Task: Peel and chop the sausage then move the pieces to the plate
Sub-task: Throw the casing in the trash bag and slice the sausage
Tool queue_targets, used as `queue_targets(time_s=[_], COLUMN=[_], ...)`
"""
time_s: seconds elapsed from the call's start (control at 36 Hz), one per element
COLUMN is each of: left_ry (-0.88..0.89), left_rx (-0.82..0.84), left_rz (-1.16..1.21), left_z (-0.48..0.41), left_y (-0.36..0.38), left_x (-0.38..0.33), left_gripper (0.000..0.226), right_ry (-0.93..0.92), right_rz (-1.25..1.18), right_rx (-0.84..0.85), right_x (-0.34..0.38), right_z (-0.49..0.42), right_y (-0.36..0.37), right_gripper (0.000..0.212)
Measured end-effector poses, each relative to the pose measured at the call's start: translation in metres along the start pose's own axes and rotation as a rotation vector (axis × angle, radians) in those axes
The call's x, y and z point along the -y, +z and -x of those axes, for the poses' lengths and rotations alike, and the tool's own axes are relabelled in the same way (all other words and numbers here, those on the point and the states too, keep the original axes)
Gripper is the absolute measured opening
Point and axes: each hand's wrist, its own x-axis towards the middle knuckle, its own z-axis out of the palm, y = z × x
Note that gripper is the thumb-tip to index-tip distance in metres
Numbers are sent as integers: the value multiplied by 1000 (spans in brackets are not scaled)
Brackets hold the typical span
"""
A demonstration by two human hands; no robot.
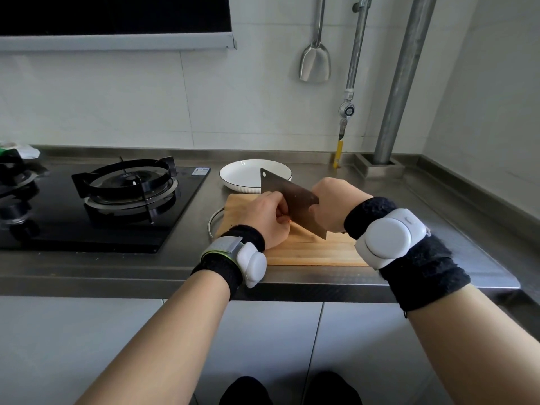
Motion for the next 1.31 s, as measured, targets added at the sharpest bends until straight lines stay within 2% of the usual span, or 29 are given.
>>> queue_targets(time_s=[0.28,0.42,0.78,1.31], left_ry=[-26,-47,3,23], left_rx=[39,84,-24,-45], left_rz=[15,106,87,68], left_z=[-2,1,13,16], left_y=[0,-6,0,-3], left_x=[0,5,6,4], left_gripper=[12,6,13,10], right_ry=[22,16,-11,-91], right_rz=[40,39,-27,-17], right_rx=[12,0,39,-85], right_x=[3,1,-8,-11], right_z=[-6,-7,-8,-3], right_y=[4,6,2,-1], right_gripper=[18,17,21,18])
